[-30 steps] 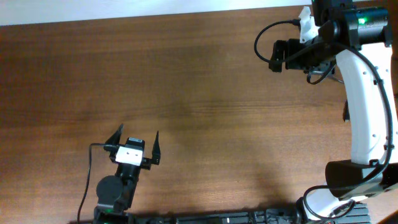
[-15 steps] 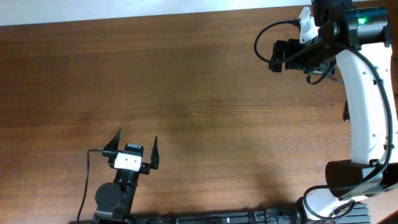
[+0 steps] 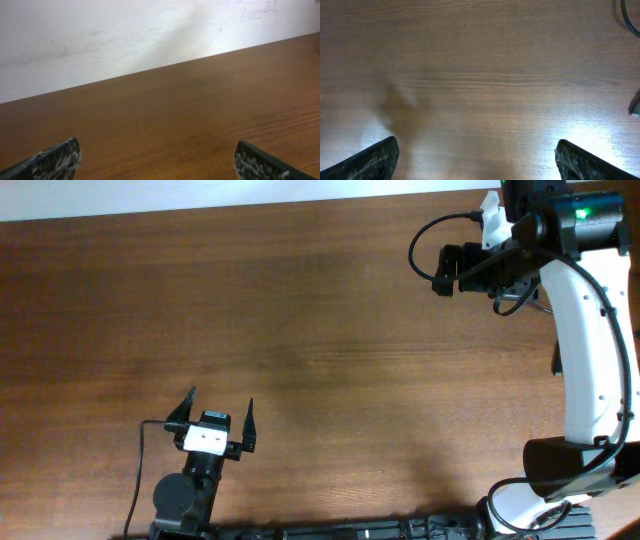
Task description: Untangle cables
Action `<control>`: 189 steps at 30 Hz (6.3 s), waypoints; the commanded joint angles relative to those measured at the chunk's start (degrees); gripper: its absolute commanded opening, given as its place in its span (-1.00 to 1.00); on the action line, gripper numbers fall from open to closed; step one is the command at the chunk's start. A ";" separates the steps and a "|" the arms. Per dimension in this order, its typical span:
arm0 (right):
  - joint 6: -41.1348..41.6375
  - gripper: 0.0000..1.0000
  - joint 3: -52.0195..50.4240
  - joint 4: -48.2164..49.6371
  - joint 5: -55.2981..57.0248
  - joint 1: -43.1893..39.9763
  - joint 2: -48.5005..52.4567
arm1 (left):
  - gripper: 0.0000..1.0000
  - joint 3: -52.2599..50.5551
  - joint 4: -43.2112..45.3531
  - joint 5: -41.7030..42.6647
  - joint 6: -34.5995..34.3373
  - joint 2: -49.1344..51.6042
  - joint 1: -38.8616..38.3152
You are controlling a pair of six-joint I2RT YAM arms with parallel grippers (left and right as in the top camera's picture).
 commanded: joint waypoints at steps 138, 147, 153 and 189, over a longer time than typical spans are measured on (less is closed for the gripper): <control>-8.63 0.97 -117.63 84.56 11.17 0.22 -101.26 | 0.98 -0.09 -0.48 -0.39 0.33 -0.55 0.35; -8.66 0.97 -117.63 84.56 11.17 0.22 -101.22 | 0.98 -0.09 -0.48 -0.39 0.33 -0.55 0.35; -8.66 0.97 -117.63 84.56 11.17 0.22 -101.22 | 0.98 -0.09 -0.48 -0.39 0.33 -0.55 0.35; -8.63 0.97 -117.63 84.56 11.17 0.22 -101.22 | 0.98 -0.09 -0.48 -0.39 0.33 -0.55 0.35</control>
